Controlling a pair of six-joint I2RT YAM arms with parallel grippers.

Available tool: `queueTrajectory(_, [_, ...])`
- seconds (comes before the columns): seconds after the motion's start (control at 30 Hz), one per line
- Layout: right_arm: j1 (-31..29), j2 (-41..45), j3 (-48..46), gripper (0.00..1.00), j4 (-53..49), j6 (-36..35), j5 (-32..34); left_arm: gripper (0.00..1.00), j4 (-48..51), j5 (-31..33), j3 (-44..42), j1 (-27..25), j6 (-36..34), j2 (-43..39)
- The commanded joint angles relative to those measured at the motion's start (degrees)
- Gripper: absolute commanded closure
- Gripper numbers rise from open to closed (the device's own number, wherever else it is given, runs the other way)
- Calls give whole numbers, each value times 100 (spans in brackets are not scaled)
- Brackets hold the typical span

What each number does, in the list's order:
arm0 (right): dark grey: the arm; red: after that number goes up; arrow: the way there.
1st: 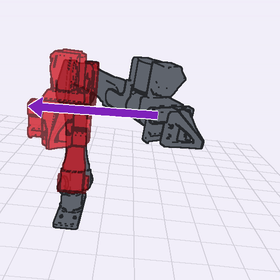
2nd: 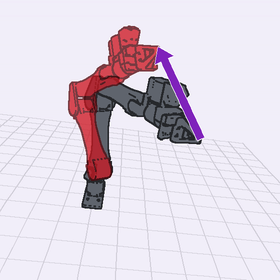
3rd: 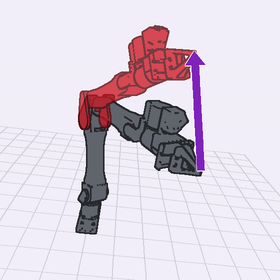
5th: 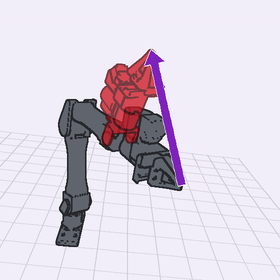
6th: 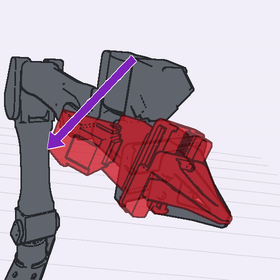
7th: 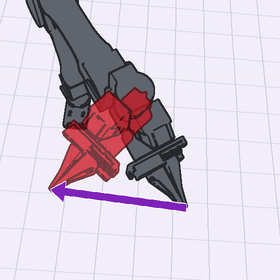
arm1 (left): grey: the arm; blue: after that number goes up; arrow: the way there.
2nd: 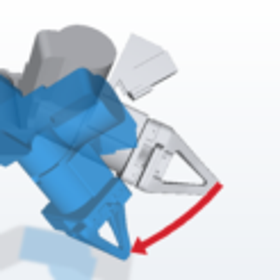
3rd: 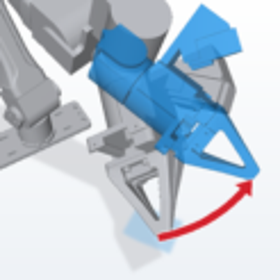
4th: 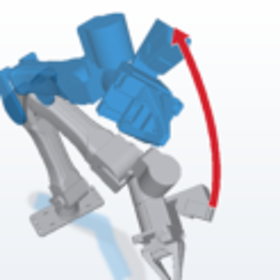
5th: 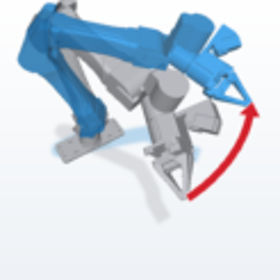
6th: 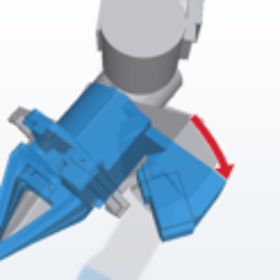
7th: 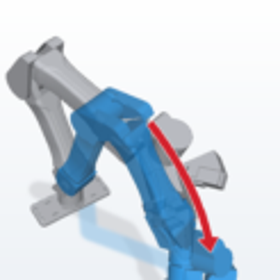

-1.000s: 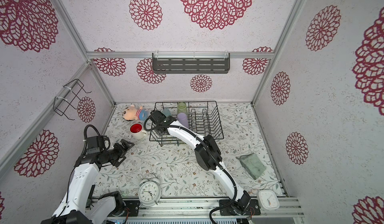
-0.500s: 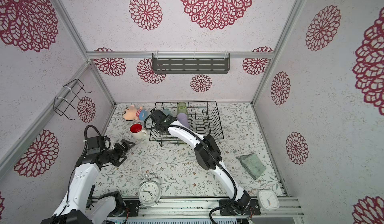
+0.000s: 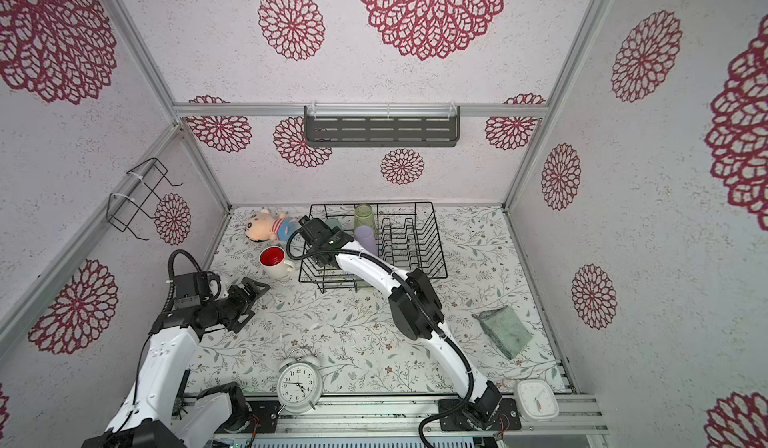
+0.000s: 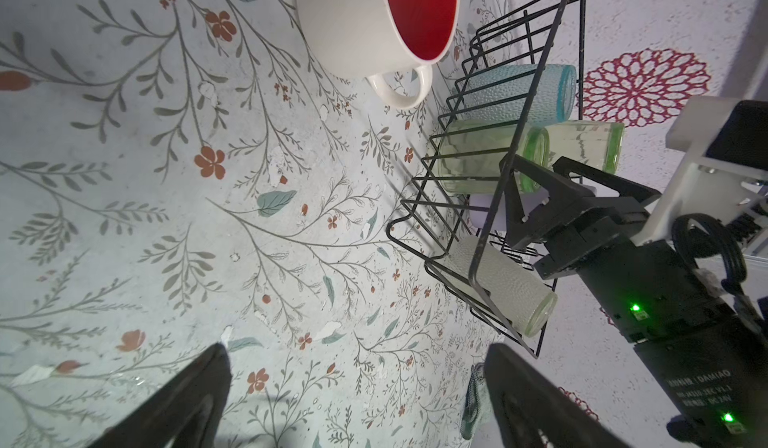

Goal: Load the cups into the dish rack
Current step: 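Lower the green glass cup into the rack beside the frosted cup with the right gripper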

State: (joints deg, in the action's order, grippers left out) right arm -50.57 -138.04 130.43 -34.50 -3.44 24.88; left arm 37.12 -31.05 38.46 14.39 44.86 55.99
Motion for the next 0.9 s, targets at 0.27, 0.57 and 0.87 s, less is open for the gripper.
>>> queueTrajectory(0.27, [64,1002,-500,22,-346,34,-754,1,-169,-103,-101,38,93,31])
queueTrajectory(0.57, [112,796,-536,21,-583,-525,-668,1,-178,-51,-84,37,76,61])
queueTrajectory(0.87, [134,340,-70,22,-324,-672,217,1,-131,-8,-66,38,14,97])
